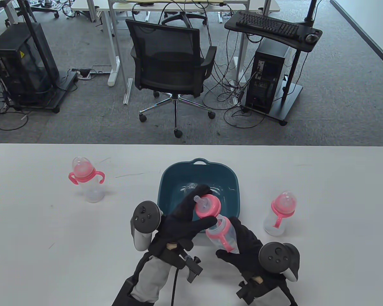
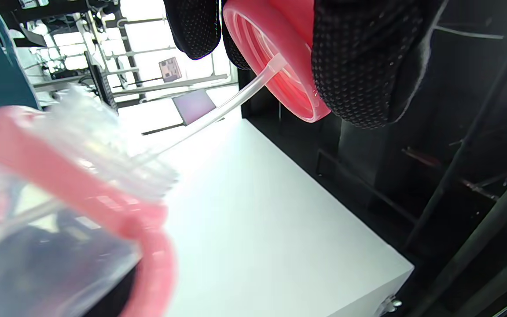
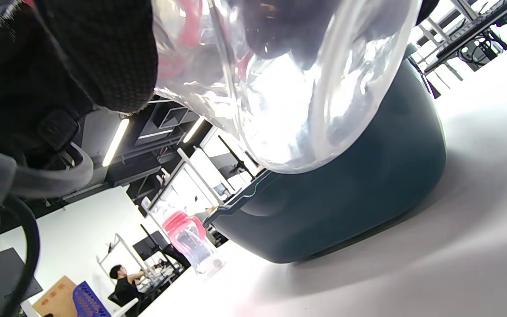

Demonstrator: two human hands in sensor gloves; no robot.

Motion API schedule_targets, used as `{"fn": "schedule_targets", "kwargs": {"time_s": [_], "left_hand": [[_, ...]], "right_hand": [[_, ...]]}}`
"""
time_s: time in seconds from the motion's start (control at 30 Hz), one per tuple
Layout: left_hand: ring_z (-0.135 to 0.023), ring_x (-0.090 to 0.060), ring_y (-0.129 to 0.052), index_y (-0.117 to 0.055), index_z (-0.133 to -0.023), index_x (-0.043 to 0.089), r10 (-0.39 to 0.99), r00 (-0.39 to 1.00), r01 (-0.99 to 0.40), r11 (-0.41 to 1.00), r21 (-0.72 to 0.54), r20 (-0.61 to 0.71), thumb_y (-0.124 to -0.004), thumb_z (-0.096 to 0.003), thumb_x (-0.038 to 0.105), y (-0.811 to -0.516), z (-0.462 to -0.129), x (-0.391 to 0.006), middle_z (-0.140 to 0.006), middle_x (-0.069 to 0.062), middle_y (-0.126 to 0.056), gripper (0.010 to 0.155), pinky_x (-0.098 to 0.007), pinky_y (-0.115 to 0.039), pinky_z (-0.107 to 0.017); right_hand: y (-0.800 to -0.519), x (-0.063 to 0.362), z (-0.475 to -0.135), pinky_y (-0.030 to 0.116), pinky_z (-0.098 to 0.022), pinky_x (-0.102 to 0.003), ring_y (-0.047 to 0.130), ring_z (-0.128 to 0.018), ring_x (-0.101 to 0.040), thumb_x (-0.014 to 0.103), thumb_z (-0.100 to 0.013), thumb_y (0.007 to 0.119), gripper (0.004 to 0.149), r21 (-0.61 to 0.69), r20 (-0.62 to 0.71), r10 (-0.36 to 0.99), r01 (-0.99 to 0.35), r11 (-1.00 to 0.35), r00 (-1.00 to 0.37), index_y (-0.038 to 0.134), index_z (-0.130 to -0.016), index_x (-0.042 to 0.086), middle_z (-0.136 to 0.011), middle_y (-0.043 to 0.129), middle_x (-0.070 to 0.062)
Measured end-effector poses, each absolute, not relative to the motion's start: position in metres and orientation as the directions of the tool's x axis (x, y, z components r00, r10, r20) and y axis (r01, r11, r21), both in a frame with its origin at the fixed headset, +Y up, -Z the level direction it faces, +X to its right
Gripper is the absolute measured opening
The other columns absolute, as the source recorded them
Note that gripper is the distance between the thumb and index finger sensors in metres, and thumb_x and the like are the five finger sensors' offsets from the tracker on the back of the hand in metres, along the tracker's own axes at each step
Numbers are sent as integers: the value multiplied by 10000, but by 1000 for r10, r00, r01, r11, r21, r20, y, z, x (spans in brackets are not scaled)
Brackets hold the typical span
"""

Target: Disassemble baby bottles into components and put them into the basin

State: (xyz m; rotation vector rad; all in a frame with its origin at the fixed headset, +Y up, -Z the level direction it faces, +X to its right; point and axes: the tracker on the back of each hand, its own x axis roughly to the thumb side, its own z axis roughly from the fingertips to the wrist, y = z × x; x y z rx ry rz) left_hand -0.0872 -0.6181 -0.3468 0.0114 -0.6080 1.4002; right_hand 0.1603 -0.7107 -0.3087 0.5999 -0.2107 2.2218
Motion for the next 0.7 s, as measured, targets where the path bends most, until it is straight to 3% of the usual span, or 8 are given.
{"fn": "schedule_targets", "kwargs": {"time_s": [0.33,0.7], "left_hand": [[-1163,-271,-498,-435,-1103,429,922,-6,-924,142,-354,387,-875,-432,520,-567,-344,-93,-1160,96,-488,806,-625,-297,-789],[-1166,-260,-501,-438,-1096,444,924,117,-974,178,-139,365,-880,-428,510,-537,-361,-123,-1161,114,-486,804,-624,-300,-793]], "right_hand": [[-712,159,-309,549,-630,-680,654,-884,-480,440,-479,882,931,60,480,682,-755,-653,-552,307,-1115,75,-1042,573,-208],[-710,169,-312,547,-628,-681,654,-881,-482,439,-480,881,930,40,459,713,-789,-613,-530,306,-1113,74,-1040,570,-210]]}}
